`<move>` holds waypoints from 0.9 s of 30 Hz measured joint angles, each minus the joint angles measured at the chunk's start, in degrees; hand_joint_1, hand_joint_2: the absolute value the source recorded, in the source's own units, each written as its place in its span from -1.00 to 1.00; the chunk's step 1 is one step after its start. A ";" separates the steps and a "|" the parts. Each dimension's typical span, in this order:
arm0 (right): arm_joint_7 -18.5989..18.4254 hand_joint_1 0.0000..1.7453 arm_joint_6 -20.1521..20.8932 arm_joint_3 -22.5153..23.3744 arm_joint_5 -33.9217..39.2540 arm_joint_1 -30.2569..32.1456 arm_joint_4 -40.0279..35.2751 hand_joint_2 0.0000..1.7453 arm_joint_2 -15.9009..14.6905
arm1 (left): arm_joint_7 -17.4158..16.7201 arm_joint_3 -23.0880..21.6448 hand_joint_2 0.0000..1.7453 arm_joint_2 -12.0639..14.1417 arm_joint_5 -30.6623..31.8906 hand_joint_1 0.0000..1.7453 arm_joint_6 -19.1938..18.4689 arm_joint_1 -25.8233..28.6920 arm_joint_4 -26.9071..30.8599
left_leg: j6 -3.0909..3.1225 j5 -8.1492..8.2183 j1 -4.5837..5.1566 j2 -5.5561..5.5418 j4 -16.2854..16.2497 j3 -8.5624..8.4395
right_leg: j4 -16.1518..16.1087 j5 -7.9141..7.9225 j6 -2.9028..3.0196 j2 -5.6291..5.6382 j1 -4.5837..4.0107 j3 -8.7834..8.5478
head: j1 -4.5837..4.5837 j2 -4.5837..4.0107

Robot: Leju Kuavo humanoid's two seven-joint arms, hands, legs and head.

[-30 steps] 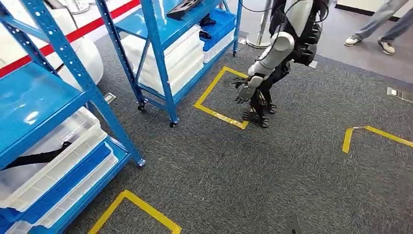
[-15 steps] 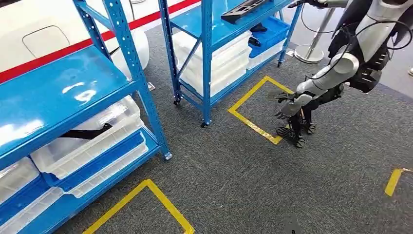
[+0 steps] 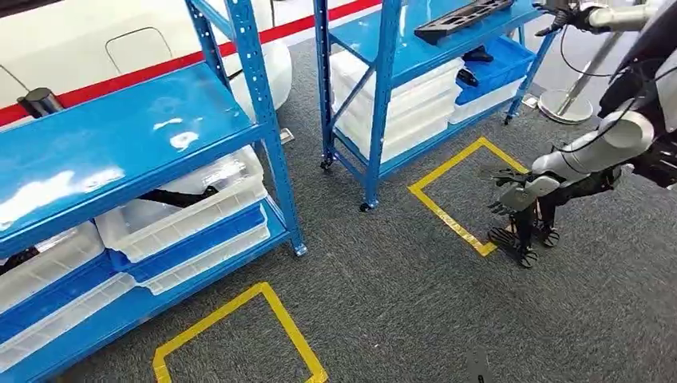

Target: Take the parts from the cabinet and place them on the table.

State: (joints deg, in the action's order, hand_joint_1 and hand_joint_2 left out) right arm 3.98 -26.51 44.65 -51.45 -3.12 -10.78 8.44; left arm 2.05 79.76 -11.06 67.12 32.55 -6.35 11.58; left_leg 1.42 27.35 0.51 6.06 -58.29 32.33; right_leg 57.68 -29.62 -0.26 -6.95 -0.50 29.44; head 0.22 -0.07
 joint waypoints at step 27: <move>1.68 -1.00 -0.17 -0.13 -1.97 -0.32 0.00 -1.00 -0.20 | 1.64 4.22 -1.00 0.07 -5.29 -1.00 2.01 0.29 0.02 | -2.25 4.11 -1.84 -6.26 -13.27 7.82 | 0.56 0.70 -0.29 4.29 2.23 1.00 | -0.04 0.00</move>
State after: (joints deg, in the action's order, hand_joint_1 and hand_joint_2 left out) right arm 5.66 -26.69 44.52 -53.42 -3.44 -10.78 8.24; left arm 3.69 83.97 -10.99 61.83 34.56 -6.06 11.61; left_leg -0.83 31.46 -1.33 -0.20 -71.56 40.15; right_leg 58.24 -28.92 -0.55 -2.66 1.73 30.44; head 0.18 -0.07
